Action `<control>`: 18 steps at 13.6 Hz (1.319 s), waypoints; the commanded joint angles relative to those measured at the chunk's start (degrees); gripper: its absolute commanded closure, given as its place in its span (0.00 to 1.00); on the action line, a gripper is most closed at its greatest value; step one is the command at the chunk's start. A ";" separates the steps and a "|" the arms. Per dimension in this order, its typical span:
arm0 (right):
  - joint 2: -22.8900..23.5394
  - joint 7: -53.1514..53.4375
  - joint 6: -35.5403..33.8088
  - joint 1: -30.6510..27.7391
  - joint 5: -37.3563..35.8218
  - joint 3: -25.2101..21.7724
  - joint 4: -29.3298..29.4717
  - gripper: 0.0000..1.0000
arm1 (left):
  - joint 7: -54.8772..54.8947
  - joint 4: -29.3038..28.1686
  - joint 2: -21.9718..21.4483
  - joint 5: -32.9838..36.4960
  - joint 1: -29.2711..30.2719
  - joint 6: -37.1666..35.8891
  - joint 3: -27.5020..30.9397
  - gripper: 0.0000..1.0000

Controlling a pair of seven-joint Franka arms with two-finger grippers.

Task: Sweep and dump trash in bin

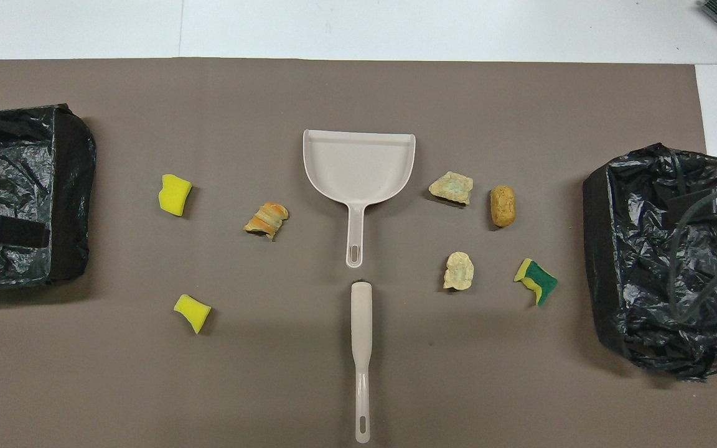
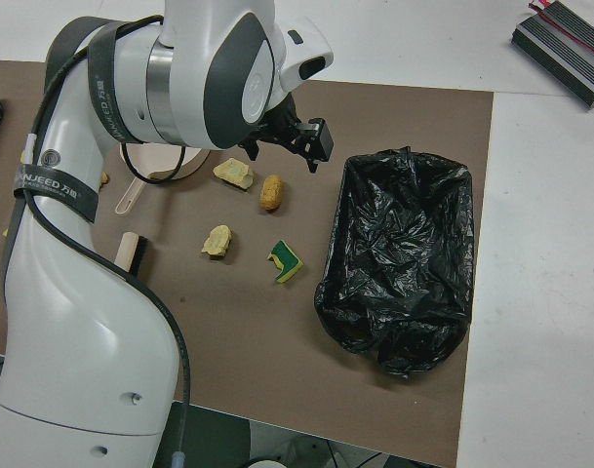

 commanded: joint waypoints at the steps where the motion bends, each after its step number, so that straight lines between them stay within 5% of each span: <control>1: -0.82 -1.49 0.70 -0.64 0.48 0.28 -0.90 0.00 | 0.64 0.06 -0.35 -0.31 0.17 -1.08 -0.10 0.00; 18: -0.73 -1.83 -0.09 -0.37 -0.31 0.28 -0.63 0.00 | 0.37 -1.26 -0.70 -1.54 -0.36 -2.49 -0.45 0.00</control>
